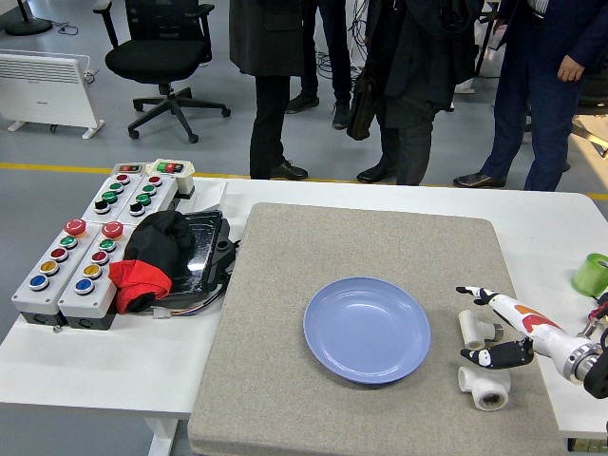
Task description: Pick pipe place plate twice
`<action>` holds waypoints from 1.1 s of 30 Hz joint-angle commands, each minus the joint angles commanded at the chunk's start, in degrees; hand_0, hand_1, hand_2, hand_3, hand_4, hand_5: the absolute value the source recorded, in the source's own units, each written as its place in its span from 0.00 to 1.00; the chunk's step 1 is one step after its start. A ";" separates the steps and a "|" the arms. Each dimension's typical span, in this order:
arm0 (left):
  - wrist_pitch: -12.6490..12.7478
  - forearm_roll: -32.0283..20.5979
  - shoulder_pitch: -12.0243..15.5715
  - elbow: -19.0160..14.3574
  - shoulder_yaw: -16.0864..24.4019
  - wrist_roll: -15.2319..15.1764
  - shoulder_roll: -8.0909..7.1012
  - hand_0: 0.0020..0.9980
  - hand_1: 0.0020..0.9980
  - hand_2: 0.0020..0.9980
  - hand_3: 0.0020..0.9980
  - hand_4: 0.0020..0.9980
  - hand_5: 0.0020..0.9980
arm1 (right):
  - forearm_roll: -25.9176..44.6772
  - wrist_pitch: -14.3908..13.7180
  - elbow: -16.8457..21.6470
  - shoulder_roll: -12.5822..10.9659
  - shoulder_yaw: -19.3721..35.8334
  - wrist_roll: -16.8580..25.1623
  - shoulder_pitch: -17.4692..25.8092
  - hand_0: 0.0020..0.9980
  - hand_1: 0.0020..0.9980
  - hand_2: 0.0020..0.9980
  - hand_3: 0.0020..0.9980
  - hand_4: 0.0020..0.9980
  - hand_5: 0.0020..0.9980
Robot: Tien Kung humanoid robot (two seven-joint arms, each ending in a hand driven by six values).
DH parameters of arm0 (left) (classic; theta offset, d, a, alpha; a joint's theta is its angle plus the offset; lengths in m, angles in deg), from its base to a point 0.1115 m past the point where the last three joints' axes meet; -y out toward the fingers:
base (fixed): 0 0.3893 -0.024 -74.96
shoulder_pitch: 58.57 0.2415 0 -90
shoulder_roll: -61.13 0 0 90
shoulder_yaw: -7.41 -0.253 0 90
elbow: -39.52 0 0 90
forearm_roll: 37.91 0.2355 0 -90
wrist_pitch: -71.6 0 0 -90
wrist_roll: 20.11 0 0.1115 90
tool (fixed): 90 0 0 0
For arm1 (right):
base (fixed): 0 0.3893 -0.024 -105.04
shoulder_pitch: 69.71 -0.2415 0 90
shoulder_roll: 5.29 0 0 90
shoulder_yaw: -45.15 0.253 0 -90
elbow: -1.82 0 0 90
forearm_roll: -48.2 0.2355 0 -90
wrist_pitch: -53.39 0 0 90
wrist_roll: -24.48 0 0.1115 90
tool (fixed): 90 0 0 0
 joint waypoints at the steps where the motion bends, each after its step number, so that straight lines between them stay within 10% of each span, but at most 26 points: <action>1: -0.01 -0.01 0.04 0.00 -0.03 0.00 0.01 0.72 0.75 0.70 0.65 0.40 1.00 | -0.13 -0.56 -0.33 0.14 -0.38 -0.16 -0.23 0.98 0.93 1.00 0.97 0.82 0.38; 16: -0.06 -0.04 0.24 0.00 -0.23 -0.11 0.05 0.72 0.75 0.70 0.65 0.40 1.00 | -3.57 -3.55 -4.07 1.08 -4.55 -1.41 -2.90 0.84 0.81 0.91 0.88 0.80 0.38; 23: -0.01 -0.40 -0.01 0.00 -0.37 -0.13 0.03 0.72 0.75 0.70 0.65 0.40 1.00 | -5.44 -6.38 -5.58 1.22 -6.09 -0.32 -4.18 0.61 0.67 0.72 0.79 0.76 0.35; 33: -0.05 -0.70 -0.38 0.00 -0.49 -0.14 -0.02 0.72 0.75 0.70 0.65 0.40 1.00 | -6.46 -4.33 -6.71 1.00 -7.58 -0.29 -4.98 0.56 0.64 0.66 0.77 0.74 0.33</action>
